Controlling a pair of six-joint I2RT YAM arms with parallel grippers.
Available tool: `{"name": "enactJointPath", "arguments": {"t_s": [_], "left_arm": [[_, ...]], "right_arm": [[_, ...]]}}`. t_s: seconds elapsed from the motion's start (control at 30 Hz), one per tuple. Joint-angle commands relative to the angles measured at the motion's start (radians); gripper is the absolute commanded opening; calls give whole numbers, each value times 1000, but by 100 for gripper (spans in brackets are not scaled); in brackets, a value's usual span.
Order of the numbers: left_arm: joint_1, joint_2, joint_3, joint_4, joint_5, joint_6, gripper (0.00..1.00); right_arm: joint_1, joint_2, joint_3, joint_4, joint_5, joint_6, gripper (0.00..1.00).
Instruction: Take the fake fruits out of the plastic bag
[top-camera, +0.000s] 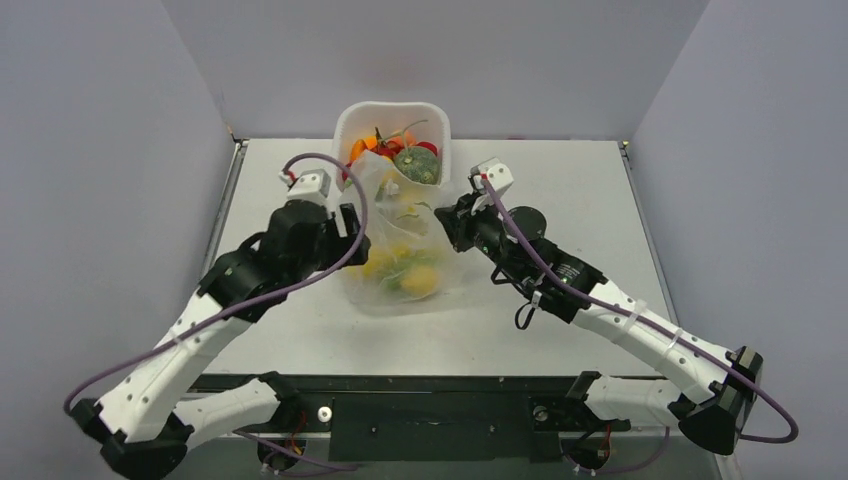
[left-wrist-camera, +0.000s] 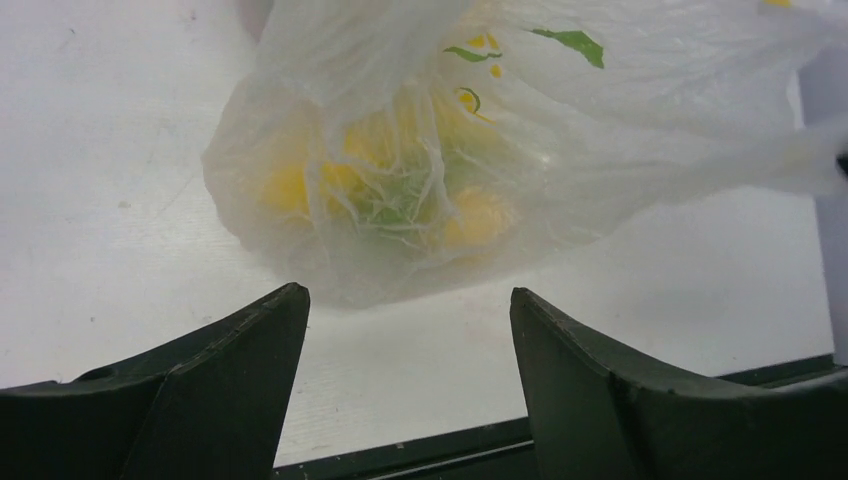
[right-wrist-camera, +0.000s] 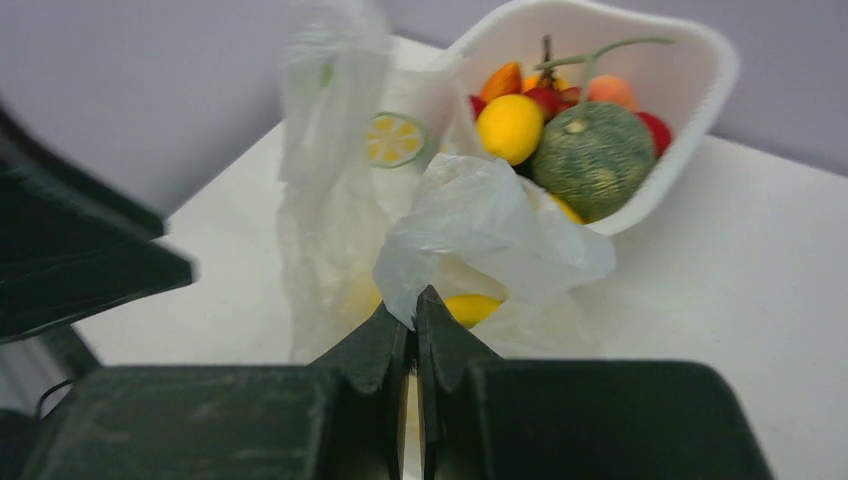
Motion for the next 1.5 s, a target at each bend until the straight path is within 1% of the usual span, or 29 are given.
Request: {"name": "enactJointPath", "arguments": {"t_s": [0.0, 0.03, 0.1, 0.17, 0.3, 0.47, 0.57, 0.67, 0.77, 0.9, 1.03, 1.1, 1.13, 1.17, 1.23, 1.27, 1.3, 1.33, 1.37, 1.4, 1.43, 1.47], "left_arm": [[-36, 175, 162, 53, -150, 28, 71], [-65, 223, 184, 42, -253, 32, 71], [-99, 273, 234, 19, -364, 42, 71], [-108, 311, 268, 21, -403, 65, 72], [-109, 385, 327, 64, -400, 133, 75], [-108, 466, 415, 115, -421, 191, 75], [-109, 500, 453, 163, -408, 234, 76], [-109, 531, 471, 204, -364, 262, 76], [-109, 543, 468, 279, -341, 310, 76], [-109, 580, 492, 314, -355, 369, 76], [-103, 632, 519, 312, -388, 414, 75], [-91, 649, 527, 306, -377, 422, 67], [-84, 650, 537, 287, -362, 411, 52], [-63, 647, 543, 275, -347, 402, 24], [-20, 626, 551, 247, -309, 381, 2], [21, 614, 547, 233, -283, 376, 0], [46, 585, 543, 228, -213, 371, 0], [106, 567, 528, 224, -168, 355, 0], [141, 527, 519, 224, -56, 344, 0], [227, 508, 491, 240, 12, 312, 0], [272, 469, 474, 254, 190, 293, 0], [373, 452, 438, 300, 296, 244, 0]], "right_arm": [[-35, 9, -44, 18, -328, 170, 0], [-50, 7, -50, 21, -351, 183, 0], [-64, 6, -58, 25, -367, 193, 0], [-74, 6, -63, 26, -376, 200, 0], [-87, 8, -69, 27, -397, 211, 0], [-90, 3, -64, 29, -408, 219, 0], [-91, -2, -63, 28, -414, 222, 0], [-90, -12, -61, 24, -417, 228, 0], [-90, -31, -61, 16, -417, 231, 0], [-90, -50, -64, 2, -410, 230, 0], [-90, -64, -65, -15, -402, 230, 0], [-90, -70, -65, -23, -391, 229, 0], [-91, -73, -64, -34, -385, 229, 0], [-91, -76, -61, -40, -368, 228, 0], [-91, -80, -47, -66, -320, 228, 0], [-93, -81, -33, -91, -298, 231, 0], [-102, -80, -24, -104, -249, 240, 0], [-119, -73, -3, -137, -225, 249, 0], [-134, -70, 7, -152, -190, 270, 0], [-175, -58, 33, -180, -184, 284, 0], [-200, -51, 48, -194, -193, 313, 0], [-261, -32, 82, -217, -217, 330, 0]]}}
